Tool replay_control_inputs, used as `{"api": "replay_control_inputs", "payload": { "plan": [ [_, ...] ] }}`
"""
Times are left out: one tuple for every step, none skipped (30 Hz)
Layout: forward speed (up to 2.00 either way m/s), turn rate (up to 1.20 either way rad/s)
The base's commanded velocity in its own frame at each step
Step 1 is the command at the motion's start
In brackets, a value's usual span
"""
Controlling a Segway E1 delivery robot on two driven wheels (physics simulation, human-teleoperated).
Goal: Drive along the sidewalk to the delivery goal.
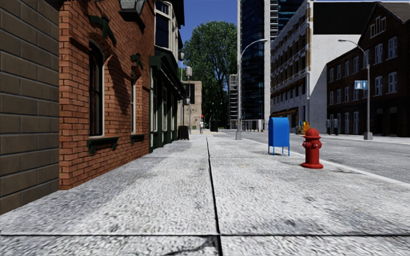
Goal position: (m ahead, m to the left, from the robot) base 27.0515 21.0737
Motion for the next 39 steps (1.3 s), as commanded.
{"api": "replay_control_inputs", "payload": {
  "plan": [
    [2.0,0.0],
    [2.0,0.0],
    [2.0,0.0],
    [2.0,0.0],
    [2.0,0.0],
    [2.0,0.0],
    [2.0,0.0],
    [2.0,0.0],
    [2.0,0.0],
    [2.0,0.0],
    [2.0,0.0],
    [2.0,0.0],
    [2.0,0.0],
    [2.0,0.0],
    [2.0,0.0],
    [2.0,0.0],
    [2.0,0.0],
    [2.0,0.0],
    [2.0,0.0],
    [2.0,0.0],
    [2.0,0.0],
    [2.0,0.0],
    [2.0,0.0],
    [2.0,0.0],
    [2.0,0.0],
    [2.0,0.0],
    [2.0,0.0],
    [2.0,0.0],
    [2.0,0.0],
    [2.0,0.0],
    [2.0,0.0],
    [2.0,0.0],
    [2.0,0.0],
    [2.0,0.0],
    [2.0,0.0],
    [2.0,0.0],
    [2.0,0.0],
    [2.0,0.0],
    [2.0,0.0]
  ]
}}
